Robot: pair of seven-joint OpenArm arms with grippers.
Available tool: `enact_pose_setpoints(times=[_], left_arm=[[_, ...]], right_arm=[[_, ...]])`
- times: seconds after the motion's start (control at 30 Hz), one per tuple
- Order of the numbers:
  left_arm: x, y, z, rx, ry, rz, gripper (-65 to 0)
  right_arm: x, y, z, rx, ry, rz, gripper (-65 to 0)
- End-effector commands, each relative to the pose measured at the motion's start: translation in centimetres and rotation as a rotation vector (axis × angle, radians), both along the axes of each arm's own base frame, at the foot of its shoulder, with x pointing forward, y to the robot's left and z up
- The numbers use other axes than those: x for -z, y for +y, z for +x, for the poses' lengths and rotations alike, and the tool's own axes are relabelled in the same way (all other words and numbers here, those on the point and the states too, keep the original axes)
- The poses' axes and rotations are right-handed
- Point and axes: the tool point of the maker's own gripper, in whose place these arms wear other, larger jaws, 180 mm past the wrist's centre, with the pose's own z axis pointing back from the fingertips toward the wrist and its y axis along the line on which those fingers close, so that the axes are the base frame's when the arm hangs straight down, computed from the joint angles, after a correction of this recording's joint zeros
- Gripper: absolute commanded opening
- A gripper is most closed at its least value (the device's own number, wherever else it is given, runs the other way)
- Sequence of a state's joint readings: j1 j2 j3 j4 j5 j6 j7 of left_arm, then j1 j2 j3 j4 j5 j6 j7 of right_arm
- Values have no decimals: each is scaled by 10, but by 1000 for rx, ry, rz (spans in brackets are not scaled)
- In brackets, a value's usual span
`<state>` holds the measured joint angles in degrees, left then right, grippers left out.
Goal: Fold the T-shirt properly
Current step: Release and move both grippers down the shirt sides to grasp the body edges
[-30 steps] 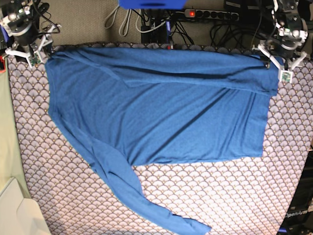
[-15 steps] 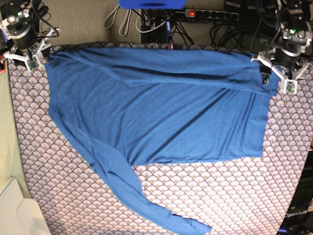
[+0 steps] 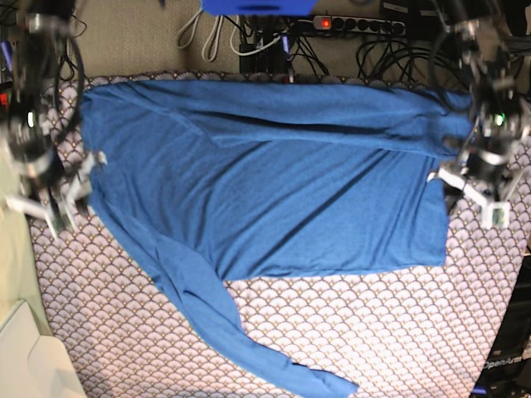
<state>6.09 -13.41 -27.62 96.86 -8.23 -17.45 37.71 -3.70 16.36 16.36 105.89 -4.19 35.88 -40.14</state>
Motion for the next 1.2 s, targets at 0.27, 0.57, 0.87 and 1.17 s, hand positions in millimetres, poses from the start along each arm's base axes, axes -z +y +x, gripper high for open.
enact_pose_setpoints(times=[0.27,0.57,0.87,1.17], left_arm=[[-2,8,82,-11,-31,-86,-269],[11,-3,136,48,-24,-63,-269],[35,-2,158,26,5,-86,-269],[33,0,158,24,-1,-81,-269]], right_arm=[[26,6,91,0,100,92,-344],[60,16,141,10,158,280,-344],[74,22,153,15,143,387,-344],[79,46,154,-9,147,424,-344]])
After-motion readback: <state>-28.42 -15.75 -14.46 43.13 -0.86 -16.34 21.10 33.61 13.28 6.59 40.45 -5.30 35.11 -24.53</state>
